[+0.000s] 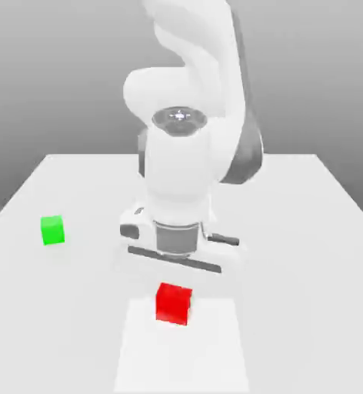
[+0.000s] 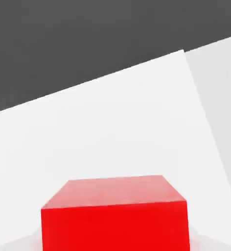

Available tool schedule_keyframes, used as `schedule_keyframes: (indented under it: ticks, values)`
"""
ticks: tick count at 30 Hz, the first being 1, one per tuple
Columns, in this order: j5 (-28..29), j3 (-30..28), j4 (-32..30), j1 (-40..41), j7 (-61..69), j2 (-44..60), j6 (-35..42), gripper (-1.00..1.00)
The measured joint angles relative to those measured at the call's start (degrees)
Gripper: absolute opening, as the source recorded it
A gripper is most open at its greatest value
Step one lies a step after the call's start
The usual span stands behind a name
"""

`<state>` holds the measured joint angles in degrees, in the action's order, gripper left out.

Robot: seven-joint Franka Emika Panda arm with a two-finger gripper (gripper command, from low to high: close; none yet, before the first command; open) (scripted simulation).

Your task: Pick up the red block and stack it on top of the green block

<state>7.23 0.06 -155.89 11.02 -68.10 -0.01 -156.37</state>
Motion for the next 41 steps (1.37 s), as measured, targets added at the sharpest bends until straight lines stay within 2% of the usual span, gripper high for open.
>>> schedule_keyframes:
  ticks: [11,24,33,39,40,41]
  values:
    - [8.80,-12.26,-5.80,19.60,-4.47,-10.19,3.30,-1.00]
    - [12.08,-28.18,-13.35,41.40,-5.03,-18.44,4.54,-1.00]
    - [3.37,-33.10,-13.40,36.24,0.93,-9.95,-3.68,-1.00]
    - [-6.34,-34.30,-13.64,32.30,7.55,-1.39,-11.90,-1.00]
    - [-7.77,-34.27,-13.68,31.68,8.53,-0.38,-12.85,1.00]
    - [-7.77,-34.27,-13.68,31.17,8.53,-0.38,-12.85,1.00]
